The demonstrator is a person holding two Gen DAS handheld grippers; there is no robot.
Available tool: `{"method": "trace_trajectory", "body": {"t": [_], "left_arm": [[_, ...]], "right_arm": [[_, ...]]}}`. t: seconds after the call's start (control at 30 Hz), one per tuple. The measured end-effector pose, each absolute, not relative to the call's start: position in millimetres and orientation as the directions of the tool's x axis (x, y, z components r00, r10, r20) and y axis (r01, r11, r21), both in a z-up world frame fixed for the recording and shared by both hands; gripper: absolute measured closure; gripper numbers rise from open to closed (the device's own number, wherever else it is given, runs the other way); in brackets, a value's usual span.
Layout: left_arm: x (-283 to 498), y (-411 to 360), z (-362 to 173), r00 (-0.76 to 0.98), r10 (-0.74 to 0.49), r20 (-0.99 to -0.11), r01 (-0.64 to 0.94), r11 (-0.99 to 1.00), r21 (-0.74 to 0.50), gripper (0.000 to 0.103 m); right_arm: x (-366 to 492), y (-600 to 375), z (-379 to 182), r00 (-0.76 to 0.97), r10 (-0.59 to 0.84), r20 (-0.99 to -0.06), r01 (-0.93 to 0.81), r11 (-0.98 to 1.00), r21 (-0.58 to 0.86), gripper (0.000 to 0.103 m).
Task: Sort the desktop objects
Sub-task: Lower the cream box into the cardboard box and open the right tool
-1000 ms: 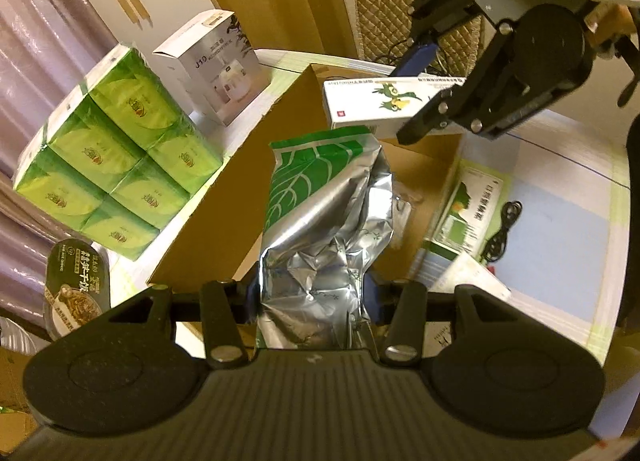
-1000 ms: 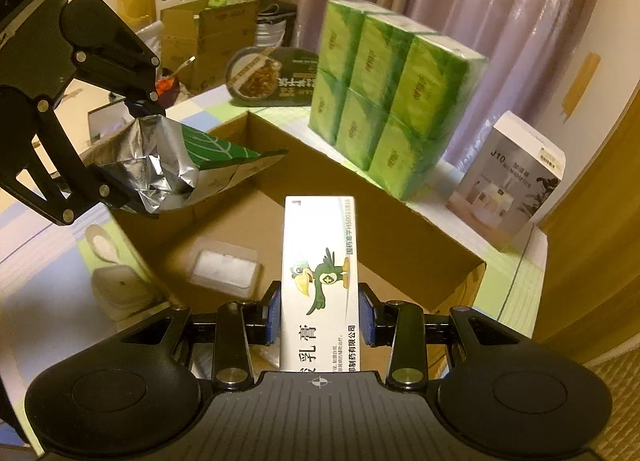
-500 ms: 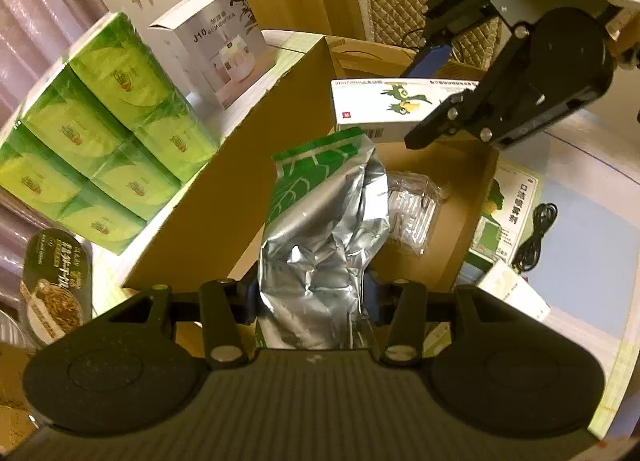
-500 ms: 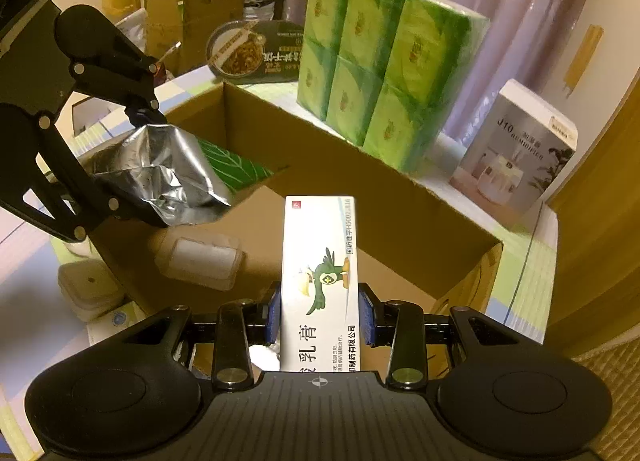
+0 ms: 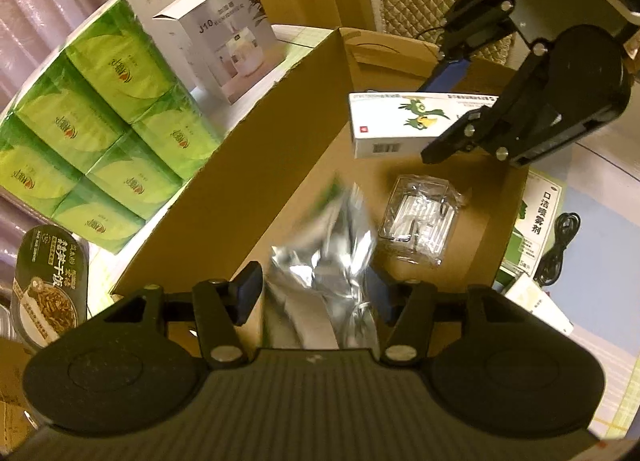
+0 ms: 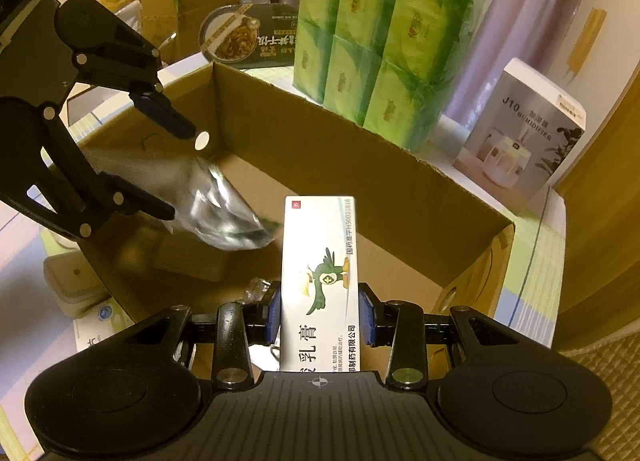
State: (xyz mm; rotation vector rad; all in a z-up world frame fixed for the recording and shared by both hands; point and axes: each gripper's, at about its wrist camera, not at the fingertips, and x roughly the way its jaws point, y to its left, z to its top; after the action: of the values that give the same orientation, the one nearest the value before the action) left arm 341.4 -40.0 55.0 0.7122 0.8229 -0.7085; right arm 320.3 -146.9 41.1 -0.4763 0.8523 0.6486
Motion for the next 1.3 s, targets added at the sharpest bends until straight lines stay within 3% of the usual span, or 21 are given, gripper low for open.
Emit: {"method": "trace_trajectory", "body": {"t": [0.47,0.57,0.87,1.3], "left_arm": [[330,-24,52,0.488,-0.263,-0.832,0.773,0.574,0.272,0.05],[329,-21,54,0.493,-0.267,-0.828,0.767,0.583,0.269,0.05],[320,-10,63,0.512,-0.273,-0.815,0.75,0.605,0.268,0.05],[271,11,100,0.555,-0.278,-0.783,0.724,0.625,0.291,0.049]], "right_arm": [[319,-144,41,0.51,0.333,-0.793,-0.685,0.715,-0.14,0.067],[319,-143,45,0.527,0.334,-0.782,-0.672,0.726,-0.143,0.055],[304,-149,59,0.551,0.339,-0.763,-0.659,0.738,-0.148,0.051],[246,-150,98,0.586,0.38,-0.716,-0.677,0.715,-0.174,0.037]]}}
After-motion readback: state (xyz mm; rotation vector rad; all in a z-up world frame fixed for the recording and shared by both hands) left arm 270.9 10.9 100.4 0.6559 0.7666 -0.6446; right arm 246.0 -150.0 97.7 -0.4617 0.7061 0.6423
